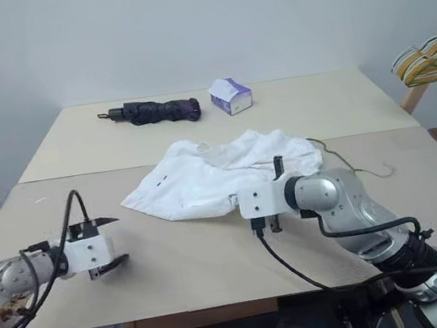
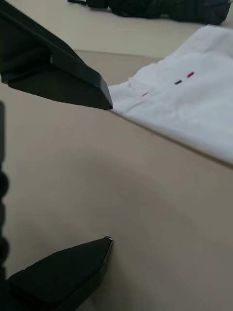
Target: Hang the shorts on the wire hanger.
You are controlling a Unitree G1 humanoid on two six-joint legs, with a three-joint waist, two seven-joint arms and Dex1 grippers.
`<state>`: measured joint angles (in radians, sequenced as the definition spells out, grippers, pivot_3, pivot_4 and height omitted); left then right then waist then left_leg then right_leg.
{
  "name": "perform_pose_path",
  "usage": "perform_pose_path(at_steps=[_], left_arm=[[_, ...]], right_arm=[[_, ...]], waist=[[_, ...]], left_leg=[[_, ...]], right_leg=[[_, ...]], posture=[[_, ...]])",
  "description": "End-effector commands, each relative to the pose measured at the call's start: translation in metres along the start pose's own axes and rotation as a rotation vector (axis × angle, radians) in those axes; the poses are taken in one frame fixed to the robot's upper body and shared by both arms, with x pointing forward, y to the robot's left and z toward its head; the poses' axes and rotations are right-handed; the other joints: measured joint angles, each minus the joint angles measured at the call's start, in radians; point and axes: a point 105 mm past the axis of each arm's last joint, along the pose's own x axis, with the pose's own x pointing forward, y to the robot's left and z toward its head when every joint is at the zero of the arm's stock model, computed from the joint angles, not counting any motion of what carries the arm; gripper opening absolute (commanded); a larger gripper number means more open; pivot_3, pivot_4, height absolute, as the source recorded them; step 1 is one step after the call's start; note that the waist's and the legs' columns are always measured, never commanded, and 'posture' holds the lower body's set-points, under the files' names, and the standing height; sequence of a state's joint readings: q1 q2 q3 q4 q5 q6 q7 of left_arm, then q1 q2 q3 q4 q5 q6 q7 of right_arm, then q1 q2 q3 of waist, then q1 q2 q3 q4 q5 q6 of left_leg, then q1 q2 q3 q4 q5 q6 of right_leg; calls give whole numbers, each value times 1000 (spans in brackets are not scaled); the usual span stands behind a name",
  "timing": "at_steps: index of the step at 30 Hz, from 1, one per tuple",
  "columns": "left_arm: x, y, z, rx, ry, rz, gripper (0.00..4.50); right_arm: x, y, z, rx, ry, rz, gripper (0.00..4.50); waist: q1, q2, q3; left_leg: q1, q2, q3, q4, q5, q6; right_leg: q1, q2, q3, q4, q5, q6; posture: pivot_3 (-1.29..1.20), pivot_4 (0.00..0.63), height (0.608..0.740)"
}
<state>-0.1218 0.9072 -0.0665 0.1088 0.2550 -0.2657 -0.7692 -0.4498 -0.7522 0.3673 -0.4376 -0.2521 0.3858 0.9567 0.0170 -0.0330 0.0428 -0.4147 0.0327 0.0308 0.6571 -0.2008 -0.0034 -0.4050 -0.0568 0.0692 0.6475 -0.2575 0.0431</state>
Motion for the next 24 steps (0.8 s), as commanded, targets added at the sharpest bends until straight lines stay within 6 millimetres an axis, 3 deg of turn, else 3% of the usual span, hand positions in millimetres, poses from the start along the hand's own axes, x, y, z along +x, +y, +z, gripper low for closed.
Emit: perform_pose_path(at_steps=[1, 13, 17, 24], left_arm=[[11, 11, 2, 14, -11, 59, 4500], [59, 38, 3, -18, -20, 180, 4500], [71, 44, 6, -14, -27, 183, 3601], [66, 52, 3, -15, -35, 205, 1314]], right_arm=[[-20, -10, 11, -40, -73, -32, 19], [-36, -2, 10, -3, -124, -10, 19], [-35, -2, 8, 2, -116, -21, 0], [-28, -1, -7, 17, -59, -53, 0]], waist=[[-1, 0, 0], [-10, 0, -2], [-13, 0, -2], [-29, 0, -2]], left_leg=[[0, 0, 0, 0, 0, 0], [-1, 0, 0, 1, 1, 2], [-1, 0, 0, 1, 1, 2], [-1, 0, 0, 1, 1, 2]], right_leg=[[1, 0, 0, 0, 0, 0], [3, 1, 1, 1, 1, 0], [3, 1, 1, 1, 1, 0], [3, 2, 1, 1, 1, 0]], posture=[[14, 0, 740], [-23, 0, 740], [-34, 0, 740], [-45, 0, 740]])
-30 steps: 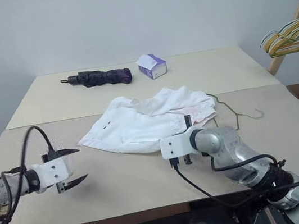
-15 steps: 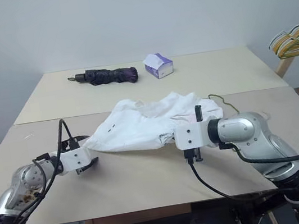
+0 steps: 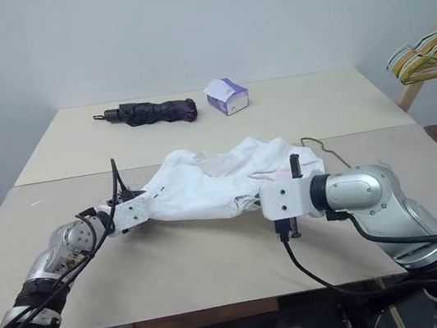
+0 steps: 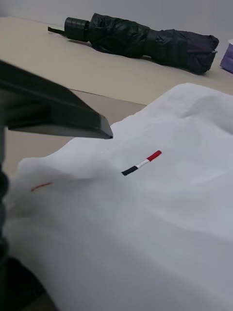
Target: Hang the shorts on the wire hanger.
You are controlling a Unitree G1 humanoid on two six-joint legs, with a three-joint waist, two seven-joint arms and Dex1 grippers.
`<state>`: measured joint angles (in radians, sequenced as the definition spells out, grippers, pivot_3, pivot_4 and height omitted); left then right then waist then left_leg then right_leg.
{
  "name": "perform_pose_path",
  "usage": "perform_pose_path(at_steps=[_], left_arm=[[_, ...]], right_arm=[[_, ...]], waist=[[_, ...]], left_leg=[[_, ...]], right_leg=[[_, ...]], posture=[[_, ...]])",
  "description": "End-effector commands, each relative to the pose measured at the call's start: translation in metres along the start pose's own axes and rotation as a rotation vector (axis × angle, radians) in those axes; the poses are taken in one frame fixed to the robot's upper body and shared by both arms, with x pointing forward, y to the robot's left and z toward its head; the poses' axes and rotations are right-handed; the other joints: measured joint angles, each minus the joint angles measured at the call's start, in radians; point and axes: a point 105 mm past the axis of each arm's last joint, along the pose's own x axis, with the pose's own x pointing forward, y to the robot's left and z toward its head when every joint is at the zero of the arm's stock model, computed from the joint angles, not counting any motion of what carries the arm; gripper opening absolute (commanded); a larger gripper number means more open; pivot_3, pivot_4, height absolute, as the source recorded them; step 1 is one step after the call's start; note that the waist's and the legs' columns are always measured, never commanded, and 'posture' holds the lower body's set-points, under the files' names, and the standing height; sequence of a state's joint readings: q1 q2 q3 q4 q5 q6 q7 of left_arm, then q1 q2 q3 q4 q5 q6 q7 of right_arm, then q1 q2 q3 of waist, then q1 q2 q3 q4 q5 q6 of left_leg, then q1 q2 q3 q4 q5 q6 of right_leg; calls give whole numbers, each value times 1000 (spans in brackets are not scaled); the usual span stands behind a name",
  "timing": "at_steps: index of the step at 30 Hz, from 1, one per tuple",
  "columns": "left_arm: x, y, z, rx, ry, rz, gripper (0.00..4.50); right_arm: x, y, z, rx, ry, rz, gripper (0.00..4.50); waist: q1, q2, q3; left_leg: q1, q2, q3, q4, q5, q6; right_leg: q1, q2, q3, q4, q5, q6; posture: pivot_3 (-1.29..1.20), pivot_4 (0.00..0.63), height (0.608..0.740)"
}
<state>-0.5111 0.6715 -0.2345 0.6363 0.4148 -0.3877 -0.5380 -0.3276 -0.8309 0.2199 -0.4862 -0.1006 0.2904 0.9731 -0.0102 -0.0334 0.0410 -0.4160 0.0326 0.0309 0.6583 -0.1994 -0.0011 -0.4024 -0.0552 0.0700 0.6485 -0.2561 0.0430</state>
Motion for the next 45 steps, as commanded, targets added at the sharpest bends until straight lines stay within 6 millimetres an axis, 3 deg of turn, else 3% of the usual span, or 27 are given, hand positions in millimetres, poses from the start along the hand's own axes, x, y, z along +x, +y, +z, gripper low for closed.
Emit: perform_pose_path(at_steps=[1, 4, 8, 13, 18, 22, 27, 30, 32, 36, 40, 41, 43, 45], left_arm=[[-6, 21, 1, 32, -15, 53, 1025], [-12, 25, -4, 39, -6, 57, 35], [-21, 25, -6, 44, -18, 21, 35], [-44, 22, -8, 88, -39, -52, 35], [-89, 12, 4, 108, -80, -243, 35], [-130, -9, 16, 108, -82, -449, 35], [-164, -41, 45, 49, -164, -681, 35], [-161, -43, 58, -22, -212, -693, 35], [-153, -38, 60, -13, -220, -657, 35], [-116, 10, 76, -82, -318, -438, 35], [-81, 94, 84, -158, -355, -108, 35], [-73, 118, 84, -166, -336, -6, 35], [-61, 190, 86, -187, -262, 310, 35], [-67, 253, 93, -217, -198, 615, 35]], right_arm=[[0, -8, -5, -25, 20, -57, 0], [4, -9, -11, -43, 43, -67, 0], [8, -5, -18, -97, 65, -42, 0], [11, -3, -14, -134, 18, -22, 0], [10, 3, -11, -208, -33, 16, 0], [5, 11, -15, -248, -31, 73, 0], [-16, 35, -19, -252, -63, 267, 0], [-28, 36, -19, -227, -94, 347, 0], [-28, 28, -20, -221, -101, 342, 0], [-5, -39, -30, -188, -46, 79, 0], [12, -125, -37, -262, 46, -279, 0], [14, -147, -36, -283, 72, -378, 0], [10, -208, -25, -379, 150, -685, 0], [-7, -253, 2, -445, 155, -968, 0]], waist=[[-4, 0, 0], [-6, 0, 0], [-8, 0, 0], [-12, 0, 0], [-27, 0, 0], [-35, 1, 1], [-29, 2, 1], [-27, 3, 2], [-27, 4, 2], [-32, 5, 2], [-34, 4, 2], [-34, 4, 2], [-35, 4, 3], [-35, 3, 3]], left_leg=[[0, 0, 0, 0, 0, 0], [0, 0, 0, 0, 0, 0], [0, 0, 0, 0, 0, 0], [0, 0, 0, 0, 0, 0], [0, 1, 0, 0, 0, 0], [0, 1, 1, 0, 0, 0], [2, 3, 1, 0, 0, 0], [3, 2, 1, 0, 0, 0], [10, 2, 2, 0, 0, 0], [25, 2, 3, -2, -5, -7], [21, 1, 2, -1, 0, 1], [15, 0, 1, -1, 0, 1], [9, 0, 0, 0, 0, 1], [-2, -2, -1, 1, 1, 0]], right_leg=[[0, 0, 0, 0, 0, 0], [0, 0, 0, 0, 0, 0], [0, 0, 0, 0, 0, 0], [0, 0, 0, 0, 0, 0], [-1, 0, 0, 0, 0, 0], [-1, -1, 0, 1, 0, -1], [0, -2, 0, 1, -1, -1], [2, -3, 0, 1, -4, -7], [7, -2, 0, 1, -9, -1], [17, -2, 0, -1, -11, 0], [17, 0, 1, 1, -6, 6], [13, 0, 1, 1, -1, 0], [9, 0, 1, 2, 0, 0], [-4, -1, 2, 6, 1, 1]], posture=[[-43, 0, 740], [-40, 0, 740], [-30, 0, 740], [-22, 0, 740], [-18, 0, 740], [-14, 0, 740], [3, 0, 740], [7, 0, 740], [5, 0, 740], [-5, 0, 740], [-10, 0, 740], [-10, 0, 740], [-8, 0, 740], [-2, 0, 740]])
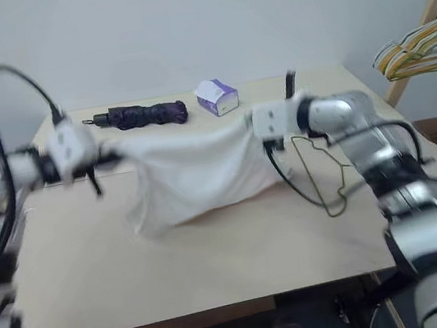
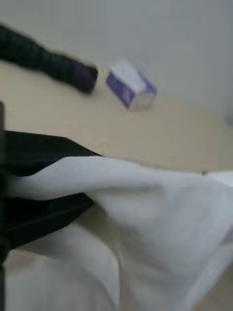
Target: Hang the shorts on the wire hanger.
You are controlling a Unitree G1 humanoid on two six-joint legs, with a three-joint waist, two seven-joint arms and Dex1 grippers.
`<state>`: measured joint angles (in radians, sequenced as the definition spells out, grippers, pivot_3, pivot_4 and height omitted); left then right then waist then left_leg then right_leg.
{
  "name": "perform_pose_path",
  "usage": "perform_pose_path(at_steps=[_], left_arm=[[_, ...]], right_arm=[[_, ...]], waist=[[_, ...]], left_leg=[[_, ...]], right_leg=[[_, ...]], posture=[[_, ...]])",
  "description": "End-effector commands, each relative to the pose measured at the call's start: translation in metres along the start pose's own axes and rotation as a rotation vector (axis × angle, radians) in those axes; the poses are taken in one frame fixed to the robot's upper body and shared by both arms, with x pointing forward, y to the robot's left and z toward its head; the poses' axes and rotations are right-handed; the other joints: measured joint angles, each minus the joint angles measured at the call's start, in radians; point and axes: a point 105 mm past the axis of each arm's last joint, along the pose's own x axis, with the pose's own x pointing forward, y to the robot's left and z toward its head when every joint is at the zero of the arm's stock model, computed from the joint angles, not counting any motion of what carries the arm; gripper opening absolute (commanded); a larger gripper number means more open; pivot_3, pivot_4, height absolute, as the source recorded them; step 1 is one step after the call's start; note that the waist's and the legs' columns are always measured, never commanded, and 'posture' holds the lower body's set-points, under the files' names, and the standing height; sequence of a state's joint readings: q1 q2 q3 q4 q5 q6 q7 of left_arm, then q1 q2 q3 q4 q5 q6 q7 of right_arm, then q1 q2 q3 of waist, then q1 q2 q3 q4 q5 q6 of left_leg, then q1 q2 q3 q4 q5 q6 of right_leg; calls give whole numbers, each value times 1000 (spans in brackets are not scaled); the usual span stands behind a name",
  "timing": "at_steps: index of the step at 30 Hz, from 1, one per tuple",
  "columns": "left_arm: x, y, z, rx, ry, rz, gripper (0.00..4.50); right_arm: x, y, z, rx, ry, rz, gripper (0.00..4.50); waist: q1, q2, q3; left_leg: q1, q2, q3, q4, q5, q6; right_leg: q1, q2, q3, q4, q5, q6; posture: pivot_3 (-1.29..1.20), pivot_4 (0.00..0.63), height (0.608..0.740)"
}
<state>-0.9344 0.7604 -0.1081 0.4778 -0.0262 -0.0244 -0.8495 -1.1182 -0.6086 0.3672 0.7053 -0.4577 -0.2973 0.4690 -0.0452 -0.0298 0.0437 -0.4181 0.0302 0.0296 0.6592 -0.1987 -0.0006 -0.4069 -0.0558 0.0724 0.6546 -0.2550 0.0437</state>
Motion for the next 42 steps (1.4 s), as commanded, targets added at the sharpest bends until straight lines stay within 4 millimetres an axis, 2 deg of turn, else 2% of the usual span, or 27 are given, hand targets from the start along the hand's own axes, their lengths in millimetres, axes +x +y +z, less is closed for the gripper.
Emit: perform_pose_path(at_steps=[1, 3, 6, 8, 10, 13, 17, 21, 22, 24, 26, 29, 33, 35, 42], left_arm=[[2, 103, 31, 105, 48, 564, 35], [-10, 139, 58, 166, 12, 803, 35], [-33, 167, 95, 229, -87, 1013, 35], [-35, 167, 107, 239, -163, 990, 35], [-27, 157, 104, 266, -186, 893, 35], [-16, 125, 88, 318, -243, 677, 35], [-19, 73, 60, 359, -310, 380, 35], [-41, 23, 25, 359, -250, 68, 35], [-46, 15, 22, 358, -240, 25, 35], [-62, -18, -2, 310, -153, -155, 35], [-80, -52, -20, 267, -70, -334, 35], [-101, -86, -31, 244, 25, -512, 35], [-120, -117, -32, 180, 82, -674, 35], [-131, -136, -33, 158, 112, -777, 35], [-157, -182, -19, 76, 101, -1001, 35]], right_arm=[[3, -102, 18, -123, 27, -560, 0], [-8, -137, 37, -135, -42, -779, 0], [-27, -166, 56, -142, -139, -974, 0], [-33, -167, 54, -148, -156, -1010, 0], [-29, -154, 43, -166, -145, -940, 0], [-23, -119, 19, -158, -124, -793, 0], [-21, -62, 0, -124, -168, -559, 0], [-33, 18, -12, -138, -259, -231, 0], [-37, 31, -13, -146, -278, -177, 0], [-49, 79, -22, -162, -285, 18, 0], [-64, 117, -29, -181, -289, 172, 0], [-79, 141, -33, -198, -289, 275, 0], [-96, 159, -36, -204, -290, 364, 0], [-105, 168, -36, -195, -290, 407, 0], [-126, 182, -30, -94, -270, 489, 0]], waist=[[0, 0, 0], [0, 0, 0], [0, 0, 0], [3, 0, 0], [4, 0, 0], [4, 0, 0], [-10, 0, 0], [-41, 0, 0], [-51, 0, 0], [-65, 0, 0], [-83, 0, 0], [-91, 0, 0], [-78, 0, 1], [-75, 0, 0], [-58, 0, 1]], left_leg=[[-5, -1, -1, 1, 0, -1], [-16, -2, -1, -1, 1, -2], [-16, -4, 1, -12, 1, -2], [-17, -4, 2, -16, 0, -1], [-17, -4, 2, -16, 0, -1], [-19, -5, 3, -16, 0, -1], [-10, -5, 3, -14, 4, 0], [-9, -4, 2, -14, 7, 0], [-8, -4, 2, -14, 7, 0], [-7, -4, 2, -14, 7, 0], [-4, -3, 1, -13, 7, 0], [6, -2, 0, -13, 7, 0], [26, 0, 3, -14, 7, 2], [35, 1, 4, -17, 6, 3], [36, 2, 4, -17, 4, 4]], right_leg=[[-7, 0, 0, 4, 0, 0], [-21, -3, 1, 10, 0, 0], [-25, -5, 1, 8, 0, 0], [-27, -6, 1, 8, 0, 1], [-27, -5, 0, 7, -1, 1], [-24, -5, 0, 2, -1, 1], [-14, -5, 0, -5, 1, 2], [-13, -5, 0, -4, 4, 2], [-12, -4, 1, -4, 4, 2], [-12, -4, 1, -3, 4, 2], [-10, -4, 3, 0, 4, 2], [-1, -3, 4, 1, 3, 0], [19, -3, 3, -1, 0, -1], [29, -4, 3, -5, -10, -4], [32, -4, 2, -6, -8, -7]], posture=[[3, 0, 740], [5, 0, 740], [5, 0, 740], [5, 0, 740], [5, 0, 740], [-2, 0, 740], [-8, 0, 740], [0, 0, 740], [3, 0, 740], [8, 0, 740], [13, 0, 740], [16, 0, 740], [16, 0, 740], [16, 0, 740], [-9, 0, 740]])
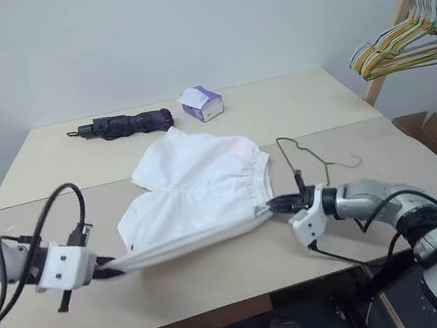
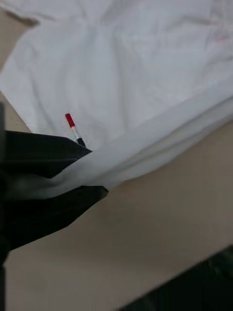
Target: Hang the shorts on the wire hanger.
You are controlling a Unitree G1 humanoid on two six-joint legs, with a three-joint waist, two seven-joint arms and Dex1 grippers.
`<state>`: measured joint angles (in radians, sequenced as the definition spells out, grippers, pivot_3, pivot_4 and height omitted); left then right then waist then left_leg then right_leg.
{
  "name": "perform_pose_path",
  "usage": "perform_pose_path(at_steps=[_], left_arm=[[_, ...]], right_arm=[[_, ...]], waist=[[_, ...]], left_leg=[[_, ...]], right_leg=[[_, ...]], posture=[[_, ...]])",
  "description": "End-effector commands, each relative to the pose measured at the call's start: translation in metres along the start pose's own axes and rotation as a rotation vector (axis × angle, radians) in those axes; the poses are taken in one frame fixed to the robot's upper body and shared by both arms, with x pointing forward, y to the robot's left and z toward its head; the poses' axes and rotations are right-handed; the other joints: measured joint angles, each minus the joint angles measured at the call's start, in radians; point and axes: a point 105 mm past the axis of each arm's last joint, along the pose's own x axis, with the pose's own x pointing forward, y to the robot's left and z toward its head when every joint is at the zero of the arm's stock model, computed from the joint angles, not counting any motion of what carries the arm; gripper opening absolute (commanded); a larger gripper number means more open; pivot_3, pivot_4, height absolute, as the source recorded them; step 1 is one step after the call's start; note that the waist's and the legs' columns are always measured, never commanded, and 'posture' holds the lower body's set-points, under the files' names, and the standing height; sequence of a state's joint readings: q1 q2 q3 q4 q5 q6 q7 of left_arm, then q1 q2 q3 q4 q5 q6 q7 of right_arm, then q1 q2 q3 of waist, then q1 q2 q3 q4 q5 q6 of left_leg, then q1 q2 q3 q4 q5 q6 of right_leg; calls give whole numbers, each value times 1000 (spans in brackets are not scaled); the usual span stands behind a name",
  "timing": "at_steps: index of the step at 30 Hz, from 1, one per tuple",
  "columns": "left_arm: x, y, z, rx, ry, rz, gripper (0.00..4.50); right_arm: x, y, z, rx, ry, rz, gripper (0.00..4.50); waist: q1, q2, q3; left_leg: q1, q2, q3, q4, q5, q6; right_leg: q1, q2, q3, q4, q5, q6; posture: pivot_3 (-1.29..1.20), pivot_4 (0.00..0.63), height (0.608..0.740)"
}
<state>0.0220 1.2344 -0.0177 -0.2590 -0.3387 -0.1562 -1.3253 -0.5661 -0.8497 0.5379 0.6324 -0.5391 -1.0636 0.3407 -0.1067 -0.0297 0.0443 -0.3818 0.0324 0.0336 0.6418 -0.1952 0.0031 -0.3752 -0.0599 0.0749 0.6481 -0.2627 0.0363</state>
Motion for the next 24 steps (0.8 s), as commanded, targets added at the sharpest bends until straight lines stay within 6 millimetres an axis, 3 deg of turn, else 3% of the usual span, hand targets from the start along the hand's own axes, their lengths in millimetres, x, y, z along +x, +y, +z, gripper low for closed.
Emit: perform_pose_path(at_steps=[1, 9, 22, 23, 24], left_arm=[[-7, -9, 6, 27, 36, -62, 35], [5, -37, 4, 26, 19, -161, 35], [49, -60, 4, -13, -38, -189, 35], [51, -60, 4, -18, -37, -185, 233], [50, -61, 4, -30, -32, -185, 460]], right_arm=[[-32, -5, -25, 106, 170, 11, 0], [-41, 9, 2, 219, 126, 104, 0], [-43, 5, 20, 199, 73, 130, 0], [-43, 5, 22, 202, 69, 133, 0], [-43, 5, 23, 207, 67, 136, 294]], waist=[[7, 0, 0], [12, 0, 0], [27, 1, 2], [30, 1, 2], [33, 1, 2]], left_leg=[[1, 0, 0, 0, 0, 0], [9, 2, 2, 0, -1, 0], [9, 3, 4, 0, -2, -1], [9, 3, 5, 0, -2, -1], [9, 3, 5, 0, -2, -1]], right_leg=[[1, 0, 0, 0, -1, -1], [7, -1, 1, 0, -5, 0], [5, -1, 2, -1, -7, 3], [5, -1, 3, -1, -7, 3], [5, -1, 4, -1, -7, 3]], posture=[[-9, 0, 740], [-23, 13, 740], [-29, 28, 740], [-29, 28, 740], [-27, 30, 740]])
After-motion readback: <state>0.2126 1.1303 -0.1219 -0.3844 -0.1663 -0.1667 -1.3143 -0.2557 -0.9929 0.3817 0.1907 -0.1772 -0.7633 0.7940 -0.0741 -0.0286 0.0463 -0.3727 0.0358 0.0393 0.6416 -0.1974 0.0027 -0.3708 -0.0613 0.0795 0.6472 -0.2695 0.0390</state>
